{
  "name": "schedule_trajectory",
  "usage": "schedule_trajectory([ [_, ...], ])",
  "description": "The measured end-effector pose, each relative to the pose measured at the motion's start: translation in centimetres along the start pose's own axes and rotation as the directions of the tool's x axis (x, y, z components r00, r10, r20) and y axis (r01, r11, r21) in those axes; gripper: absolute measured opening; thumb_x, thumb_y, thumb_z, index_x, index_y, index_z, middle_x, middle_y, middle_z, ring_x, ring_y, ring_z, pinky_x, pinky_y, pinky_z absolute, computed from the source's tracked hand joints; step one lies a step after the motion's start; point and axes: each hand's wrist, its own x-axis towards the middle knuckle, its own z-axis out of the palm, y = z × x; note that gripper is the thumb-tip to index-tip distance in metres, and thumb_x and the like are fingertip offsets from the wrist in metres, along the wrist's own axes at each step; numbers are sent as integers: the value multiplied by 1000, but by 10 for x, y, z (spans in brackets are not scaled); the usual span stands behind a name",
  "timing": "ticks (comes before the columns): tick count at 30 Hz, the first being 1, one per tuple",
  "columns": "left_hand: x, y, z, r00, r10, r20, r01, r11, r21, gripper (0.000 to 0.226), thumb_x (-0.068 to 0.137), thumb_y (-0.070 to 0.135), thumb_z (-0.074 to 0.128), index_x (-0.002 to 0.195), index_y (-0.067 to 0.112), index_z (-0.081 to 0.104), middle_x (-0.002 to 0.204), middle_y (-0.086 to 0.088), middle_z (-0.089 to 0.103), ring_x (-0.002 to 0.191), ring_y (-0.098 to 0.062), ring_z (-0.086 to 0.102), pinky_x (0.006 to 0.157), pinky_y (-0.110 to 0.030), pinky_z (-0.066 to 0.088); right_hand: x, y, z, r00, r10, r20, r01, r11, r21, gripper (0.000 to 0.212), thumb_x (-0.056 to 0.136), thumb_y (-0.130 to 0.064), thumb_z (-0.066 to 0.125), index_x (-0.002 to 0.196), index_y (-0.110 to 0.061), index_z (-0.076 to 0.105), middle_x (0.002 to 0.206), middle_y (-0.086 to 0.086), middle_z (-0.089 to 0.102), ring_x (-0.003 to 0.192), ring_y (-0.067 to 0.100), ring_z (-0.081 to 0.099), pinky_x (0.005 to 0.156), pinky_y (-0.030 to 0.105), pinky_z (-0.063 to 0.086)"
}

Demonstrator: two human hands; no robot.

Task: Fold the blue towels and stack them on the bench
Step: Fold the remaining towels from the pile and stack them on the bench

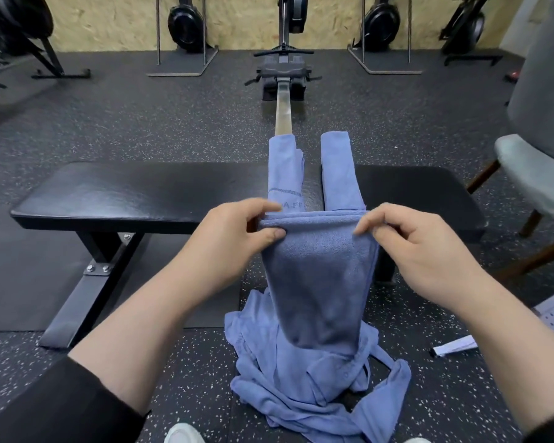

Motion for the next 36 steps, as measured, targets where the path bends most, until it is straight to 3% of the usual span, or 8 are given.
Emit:
schedule_trajectory([
  [3,-7,1,2,1000,-17,13,17,999,-42,9,92,25,69,84,25,69,68,10,61,59,0,47,59,-15,37,-6,-1,4,1000,21,6,-22,996,90,20,93,-12,67,83,-29,72,57,-7,49,51,4,37,51,16,33],
  [11,-10,6,28,995,-88,56,95,987,-126,15,85,38,77,85,24,70,73,12,68,65,0,56,60,-17,41,-2,4,38,978,199,-54,-164,909,384,34,85,-9,80,110,-29,69,96,0,78,89,17,73,85,37,58],
  [14,-5,8,34,993,-118,9,118,988,-98,33,86,41,74,72,14,62,59,9,51,54,-5,41,51,-20,31,3,7,43,956,267,-125,-202,903,380,12,83,-12,81,87,-20,72,79,-5,75,72,7,66,69,25,53],
  [17,-1,13,41,977,-213,25,215,969,-122,40,86,43,71,65,16,49,52,12,43,50,-7,37,48,-20,29,9,7,48,954,241,-181,-179,936,302,16,84,-15,79,80,-21,65,67,-14,65,61,0,54,60,17,42],
  [20,3,18,51,939,-340,48,339,899,-278,39,89,41,66,68,12,51,56,8,47,53,-16,45,53,-32,43,10,2,56,963,188,-192,-140,961,240,21,86,-16,77,79,-25,60,63,-22,59,57,-2,50,57,11,38],
  [25,9,28,63,912,-402,-85,331,841,-428,32,82,39,63,74,8,56,63,-3,57,67,-37,60,56,-42,56,8,-5,70,982,132,-133,-98,967,235,17,88,-17,76,82,-26,63,74,-16,65,65,1,53,64,17,40],
  [32,10,30,65,922,-350,-167,258,874,-411,32,96,37,58,70,19,58,57,10,59,58,-14,55,62,-36,49,1,-6,75,992,73,-104,-49,976,211,20,90,-10,70,97,-29,69,98,-12,69,92,9,65,85,30,50],
  [36,7,33,65,943,-320,-91,195,754,-627,38,102,26,44,73,12,63,63,4,61,62,-20,59,64,-42,58,4,-8,70,993,76,-93,-53,972,228,27,87,-20,76,105,-37,64,108,-15,65,101,1,64,85,14,48],
])
